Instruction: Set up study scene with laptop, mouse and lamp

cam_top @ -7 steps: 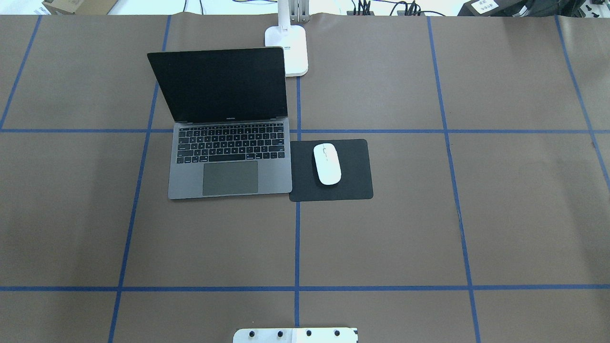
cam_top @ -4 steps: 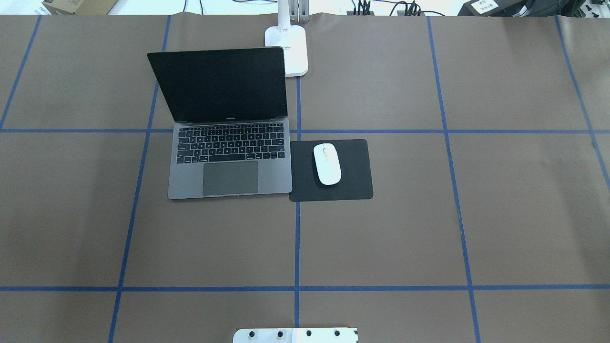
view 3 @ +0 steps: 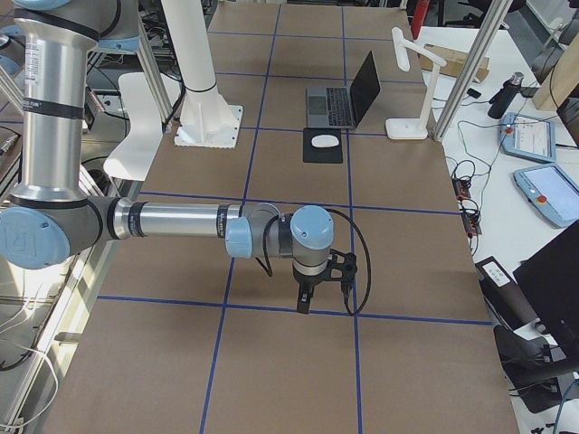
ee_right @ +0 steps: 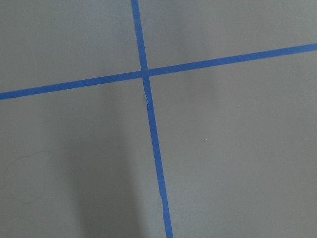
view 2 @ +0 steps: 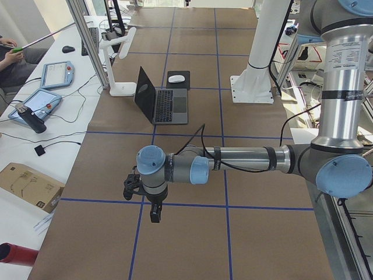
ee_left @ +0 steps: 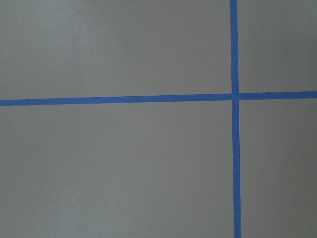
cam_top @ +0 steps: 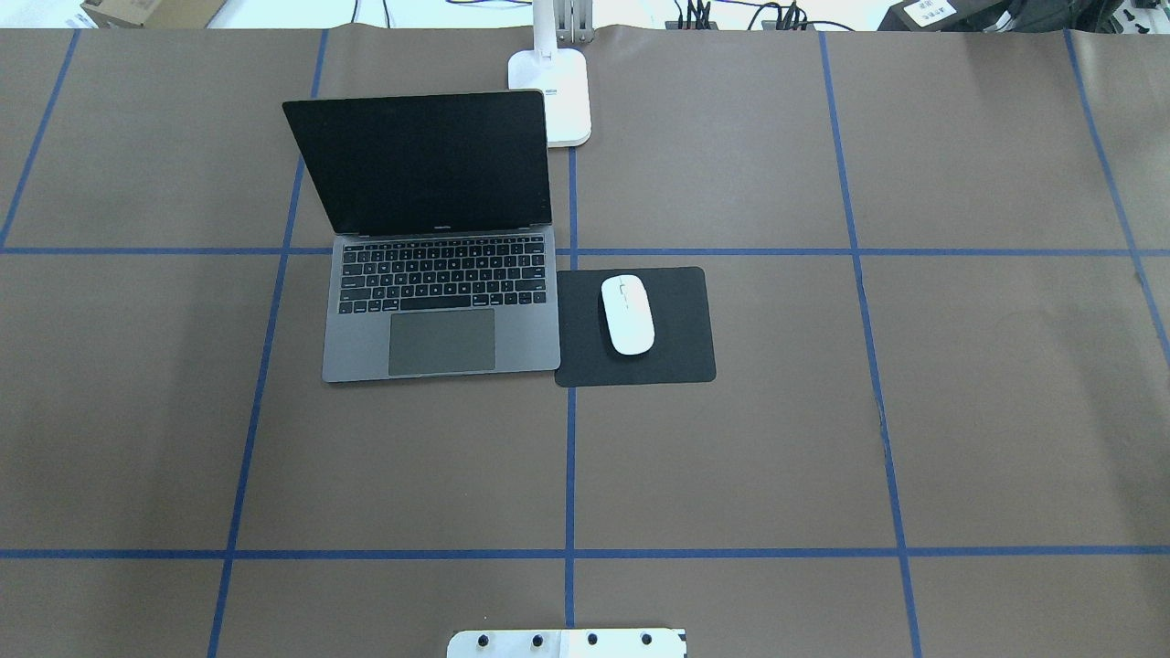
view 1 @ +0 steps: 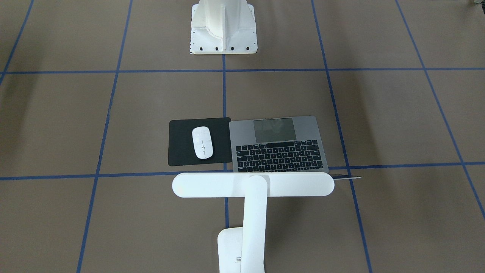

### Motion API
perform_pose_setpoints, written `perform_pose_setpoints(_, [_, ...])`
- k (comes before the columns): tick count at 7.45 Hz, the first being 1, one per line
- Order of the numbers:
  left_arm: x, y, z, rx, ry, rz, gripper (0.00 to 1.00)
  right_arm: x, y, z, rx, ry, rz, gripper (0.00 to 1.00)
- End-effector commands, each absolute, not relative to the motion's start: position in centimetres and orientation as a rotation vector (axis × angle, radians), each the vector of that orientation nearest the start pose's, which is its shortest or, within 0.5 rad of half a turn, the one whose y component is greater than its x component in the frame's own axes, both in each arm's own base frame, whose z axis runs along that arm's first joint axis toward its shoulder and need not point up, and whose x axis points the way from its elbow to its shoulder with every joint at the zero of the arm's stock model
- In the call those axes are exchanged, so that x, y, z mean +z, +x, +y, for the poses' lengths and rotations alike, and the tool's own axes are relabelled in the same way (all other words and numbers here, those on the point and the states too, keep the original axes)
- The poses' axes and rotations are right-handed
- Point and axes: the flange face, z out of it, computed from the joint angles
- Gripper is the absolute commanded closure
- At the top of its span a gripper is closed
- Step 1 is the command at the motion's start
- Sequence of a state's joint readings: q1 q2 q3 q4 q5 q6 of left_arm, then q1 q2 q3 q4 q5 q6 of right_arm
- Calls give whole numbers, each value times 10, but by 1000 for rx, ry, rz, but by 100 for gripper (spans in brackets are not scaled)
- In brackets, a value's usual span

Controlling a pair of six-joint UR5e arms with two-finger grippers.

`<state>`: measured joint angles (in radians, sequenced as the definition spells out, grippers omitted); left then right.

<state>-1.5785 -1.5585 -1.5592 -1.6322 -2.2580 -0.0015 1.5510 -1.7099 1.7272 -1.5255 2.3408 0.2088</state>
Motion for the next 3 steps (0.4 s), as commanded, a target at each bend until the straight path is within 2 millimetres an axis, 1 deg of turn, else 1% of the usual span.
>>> perform_pose_setpoints(1, [671,-74,-489,3,35,687,0,640,55,-438,152,-24,-774,0])
perform_pose_setpoints(3, [672,-74,-488,6,36,687,0,637,54,-439,150,-23,-790,0])
